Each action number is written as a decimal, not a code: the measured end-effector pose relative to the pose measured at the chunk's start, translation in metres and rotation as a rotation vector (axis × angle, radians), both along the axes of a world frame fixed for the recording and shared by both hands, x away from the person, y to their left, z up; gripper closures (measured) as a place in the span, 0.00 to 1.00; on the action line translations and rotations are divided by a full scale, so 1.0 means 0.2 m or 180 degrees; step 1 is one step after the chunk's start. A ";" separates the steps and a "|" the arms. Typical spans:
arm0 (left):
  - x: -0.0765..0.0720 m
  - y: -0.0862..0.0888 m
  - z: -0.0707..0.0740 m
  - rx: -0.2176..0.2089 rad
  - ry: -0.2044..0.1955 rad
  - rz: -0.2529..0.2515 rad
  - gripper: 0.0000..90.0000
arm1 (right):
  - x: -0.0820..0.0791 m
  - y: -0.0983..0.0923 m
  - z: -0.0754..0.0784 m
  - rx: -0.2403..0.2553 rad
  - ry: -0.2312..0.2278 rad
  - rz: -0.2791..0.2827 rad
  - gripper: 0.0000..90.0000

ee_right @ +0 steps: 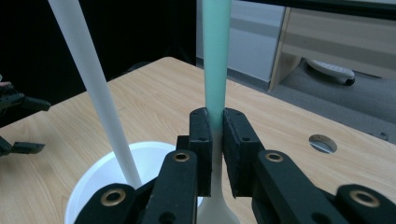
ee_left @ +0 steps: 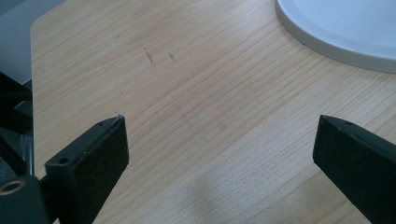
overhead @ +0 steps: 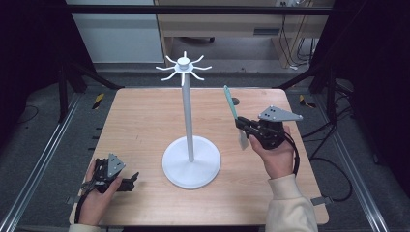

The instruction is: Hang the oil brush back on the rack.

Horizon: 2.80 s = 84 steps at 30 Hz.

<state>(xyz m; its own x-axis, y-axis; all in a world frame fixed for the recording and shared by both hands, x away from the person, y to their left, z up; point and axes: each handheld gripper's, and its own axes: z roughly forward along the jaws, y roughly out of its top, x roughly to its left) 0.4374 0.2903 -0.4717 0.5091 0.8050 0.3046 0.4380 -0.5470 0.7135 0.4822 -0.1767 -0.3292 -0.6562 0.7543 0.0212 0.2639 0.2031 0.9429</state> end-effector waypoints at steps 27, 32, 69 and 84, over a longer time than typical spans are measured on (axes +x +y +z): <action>0.00 -0.01 0.00 0.0006 -0.0013 -0.0012 0.03 | -0.10 0.04 0.12 0.0171 -0.0282 0.0110 0.92; 0.00 0.00 0.00 -0.0010 -0.0033 0.0011 0.03 | -0.11 0.04 0.13 0.0209 -0.0295 0.0135 0.92; 0.00 -0.01 0.00 0.0013 -0.0008 -0.0019 0.03 | -0.23 0.16 0.24 0.0360 -0.0590 0.0371 0.92; 0.00 -0.01 0.00 0.0018 0.0002 -0.0021 0.03 | -0.27 0.17 0.28 0.0449 -0.0654 0.0456 0.92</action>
